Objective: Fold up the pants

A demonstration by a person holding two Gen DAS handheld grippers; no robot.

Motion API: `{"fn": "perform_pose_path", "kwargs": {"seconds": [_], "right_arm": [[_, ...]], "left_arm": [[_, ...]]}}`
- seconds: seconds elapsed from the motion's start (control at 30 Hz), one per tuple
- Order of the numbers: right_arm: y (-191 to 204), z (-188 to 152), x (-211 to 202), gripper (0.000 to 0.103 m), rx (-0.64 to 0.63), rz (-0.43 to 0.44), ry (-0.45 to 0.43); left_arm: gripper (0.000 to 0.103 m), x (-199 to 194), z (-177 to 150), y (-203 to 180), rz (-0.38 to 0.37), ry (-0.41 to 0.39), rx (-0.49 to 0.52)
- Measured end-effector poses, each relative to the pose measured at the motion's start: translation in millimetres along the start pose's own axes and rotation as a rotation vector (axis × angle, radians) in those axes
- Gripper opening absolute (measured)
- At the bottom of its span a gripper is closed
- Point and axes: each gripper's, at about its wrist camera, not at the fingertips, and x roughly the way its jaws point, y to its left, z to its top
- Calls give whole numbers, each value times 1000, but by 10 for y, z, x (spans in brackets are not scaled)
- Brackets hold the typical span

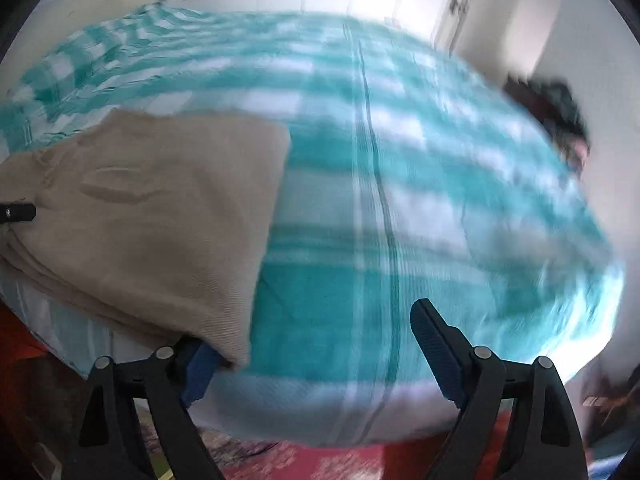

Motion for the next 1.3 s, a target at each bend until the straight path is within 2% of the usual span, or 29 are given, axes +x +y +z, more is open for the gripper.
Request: {"fn": "perform_pose_path", "kwargs": {"seconds": [0.07, 0.13, 0.3, 0.4, 0.5, 0.57, 0.6, 0.63, 0.67, 0.7, 0.77, 0.8, 0.87, 0.9, 0.93, 1.0, 1.07, 1.13, 1.23, 1.3], "right_arm": [[-40, -52, -11, 87, 17, 13, 10], [-16, -33, -103, 87, 5, -3, -6], [-180, -74, -374, 87, 62, 54, 46], [-268, -23, -662, 87, 120, 84, -33], [-200, 337, -838, 85, 149, 270, -148], [-70, 592, -791, 70, 144, 401, -193], [11, 668, -724, 67, 129, 452, -200], [87, 721, -628, 59, 112, 494, -192], [168, 740, -493, 48, 91, 532, -168], [262, 720, -282, 42, 62, 560, -101], [427, 523, 181, 24, -11, 539, 113], [435, 427, 256, 22, -38, 519, 145], [345, 434, 141, 21, -25, 533, 136], [322, 487, 94, 20, -12, 530, 148], [306, 578, 17, 21, -4, 528, 142], [320, 835, -145, 21, -39, 523, 80], [385, 1120, -187, 21, -83, 493, 37], [458, 1384, -57, 21, -90, 484, 25], [459, 1531, 424, 21, -14, 489, 109], [453, 1417, 834, 18, 37, 487, 215]], "left_arm": [[72, -42, 4, 15, 6, 1, -3], [72, -166, 33, 46, -19, -18, -42], [77, -553, 129, -91, -91, -146, -24], [80, -566, 222, -316, -128, -191, 39], [79, -349, 244, -540, -126, -158, 104], [77, -174, 175, -625, -102, -116, 141], [69, -94, 124, -648, -88, -84, 149], [59, 29, 32, -643, -83, -23, 151], [57, 103, -58, -628, -75, 18, 153], [56, 113, -129, -620, -68, 18, 161], [56, 46, -256, -598, -68, 0, 184], [56, 3, -268, -588, -68, 0, 182], [56, -139, -224, -559, -79, -18, 147], [62, -210, -183, -560, -92, -43, 132], [72, -276, -133, -570, -109, -76, 125], [85, -336, -43, -626, -113, -127, 133], [85, -258, 25, -700, -91, -113, 161], [85, -88, 6, -716, -62, -60, 183], [83, 162, -104, -675, -48, 39, 171], [84, 110, -181, -666, -45, 6, 186]]}}
